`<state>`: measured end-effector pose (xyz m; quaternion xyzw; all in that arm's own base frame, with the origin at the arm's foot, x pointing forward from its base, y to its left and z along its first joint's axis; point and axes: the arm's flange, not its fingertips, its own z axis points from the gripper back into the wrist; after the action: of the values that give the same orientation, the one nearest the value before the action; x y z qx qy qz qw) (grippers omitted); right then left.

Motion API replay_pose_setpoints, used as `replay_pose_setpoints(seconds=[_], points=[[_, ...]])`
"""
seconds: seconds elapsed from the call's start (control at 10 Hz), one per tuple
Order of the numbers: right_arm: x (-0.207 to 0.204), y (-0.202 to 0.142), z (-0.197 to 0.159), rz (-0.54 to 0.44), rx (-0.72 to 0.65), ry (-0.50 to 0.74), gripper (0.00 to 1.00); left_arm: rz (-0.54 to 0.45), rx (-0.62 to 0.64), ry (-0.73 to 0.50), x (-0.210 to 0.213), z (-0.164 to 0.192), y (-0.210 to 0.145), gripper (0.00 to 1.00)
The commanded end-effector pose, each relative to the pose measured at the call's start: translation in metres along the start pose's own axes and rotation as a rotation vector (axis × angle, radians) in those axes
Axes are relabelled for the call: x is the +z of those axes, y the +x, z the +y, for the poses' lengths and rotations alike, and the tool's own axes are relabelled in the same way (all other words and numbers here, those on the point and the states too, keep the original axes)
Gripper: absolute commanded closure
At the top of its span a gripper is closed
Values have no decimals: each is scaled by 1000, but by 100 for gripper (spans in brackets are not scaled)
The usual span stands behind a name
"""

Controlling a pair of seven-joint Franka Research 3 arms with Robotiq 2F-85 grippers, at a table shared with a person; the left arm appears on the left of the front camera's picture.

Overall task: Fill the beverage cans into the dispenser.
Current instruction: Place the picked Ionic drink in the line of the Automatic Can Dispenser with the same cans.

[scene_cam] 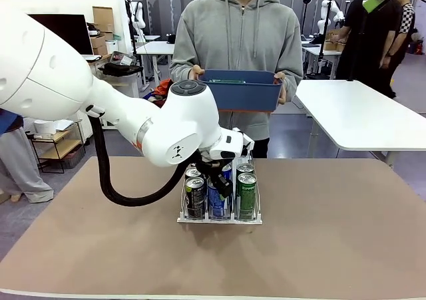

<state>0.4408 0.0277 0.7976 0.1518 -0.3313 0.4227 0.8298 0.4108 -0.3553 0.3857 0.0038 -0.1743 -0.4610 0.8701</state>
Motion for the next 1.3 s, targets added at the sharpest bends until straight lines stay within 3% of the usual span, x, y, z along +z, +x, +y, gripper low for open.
replay_pose_setpoints(seconds=[0.0, 0.1, 0.2, 0.3, 0.4, 1.0, 1.2], points=[[0, -1, 1, -1, -13, 6, 0, 10, -13, -29, -15, 8, -4, 23], [0, -1, 1, -1, -13, 6, 0, 6, -13, 7, -8, 5, -8, 23], [0, -1, 1, -1, -13, 6, 0, -8, 0, 38, 0, 0, -8, 3], [0, -1, 1, -1, -13, 6, 0, -22, 7, 77, 10, -3, -10, 21], [0, -1, 1, -1, -13, 6, 0, -38, 7, 112, 20, -6, -13, 0], [0, -1, 1, -1, -13, 6, 0, -130, -8, 241, 48, -27, -20, 0], [0, -1, 1, -1, -13, 6, 0, -106, -5, 173, 60, -20, -16, 0]])
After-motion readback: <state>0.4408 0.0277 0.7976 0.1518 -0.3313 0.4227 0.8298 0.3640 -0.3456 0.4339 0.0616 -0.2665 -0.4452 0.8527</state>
